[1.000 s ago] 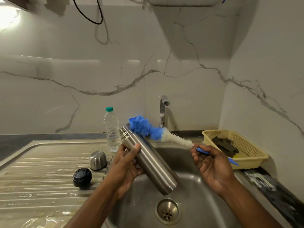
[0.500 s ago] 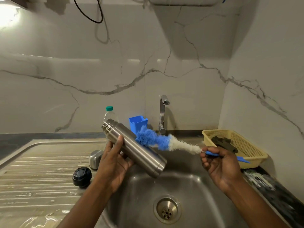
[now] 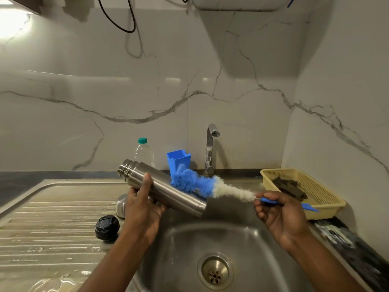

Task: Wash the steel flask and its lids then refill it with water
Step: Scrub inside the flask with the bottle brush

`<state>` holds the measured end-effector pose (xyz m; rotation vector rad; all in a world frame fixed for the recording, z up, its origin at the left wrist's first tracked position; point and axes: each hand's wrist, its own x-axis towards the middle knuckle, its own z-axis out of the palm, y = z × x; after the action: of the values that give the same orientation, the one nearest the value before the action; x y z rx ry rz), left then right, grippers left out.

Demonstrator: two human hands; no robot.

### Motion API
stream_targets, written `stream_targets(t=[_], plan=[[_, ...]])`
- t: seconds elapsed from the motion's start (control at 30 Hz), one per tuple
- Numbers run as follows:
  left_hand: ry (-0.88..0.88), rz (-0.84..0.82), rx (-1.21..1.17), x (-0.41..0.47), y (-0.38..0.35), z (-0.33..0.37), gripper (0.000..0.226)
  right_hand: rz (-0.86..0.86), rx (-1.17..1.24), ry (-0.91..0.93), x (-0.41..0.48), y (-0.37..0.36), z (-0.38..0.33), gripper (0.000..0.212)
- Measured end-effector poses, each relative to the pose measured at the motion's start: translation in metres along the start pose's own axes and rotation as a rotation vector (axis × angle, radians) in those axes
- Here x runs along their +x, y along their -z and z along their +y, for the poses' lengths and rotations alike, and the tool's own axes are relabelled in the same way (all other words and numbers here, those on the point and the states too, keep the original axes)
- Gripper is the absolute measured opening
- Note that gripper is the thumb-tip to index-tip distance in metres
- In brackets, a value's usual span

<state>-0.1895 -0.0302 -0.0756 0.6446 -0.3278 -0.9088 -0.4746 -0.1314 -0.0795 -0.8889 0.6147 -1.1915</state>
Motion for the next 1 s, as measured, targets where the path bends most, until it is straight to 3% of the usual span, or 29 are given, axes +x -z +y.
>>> stream_targets(t=[0.2,0.27,0.4,0.6,0.83,1.0], plan=[[-0.024,0.029,-0.048,0.01,0.009,0.01,0.061,0.065,-0.021,0.096,0.003,0.01,-0.016,0.046],[-0.024,0.022,-0.056,0.01,0.011,0.011,0.063,0.092,-0.015,0.1,0.004,0.015,-0.016,0.042],[0.014,0.002,-0.059,0.006,0.01,0.004,0.047,0.038,-0.07,0.041,0.005,0.009,-0.002,0.027],[-0.032,-0.002,-0.123,0.012,0.016,0.011,0.063,0.143,0.001,0.084,0.007,0.022,-0.021,0.016],[0.009,0.012,-0.16,0.007,0.01,0.003,0.06,0.074,-0.008,0.003,0.005,0.007,-0.003,0.025],[-0.016,-0.009,-0.168,0.009,0.012,0.01,0.06,0.153,0.053,0.021,0.008,0.02,-0.016,0.021]])
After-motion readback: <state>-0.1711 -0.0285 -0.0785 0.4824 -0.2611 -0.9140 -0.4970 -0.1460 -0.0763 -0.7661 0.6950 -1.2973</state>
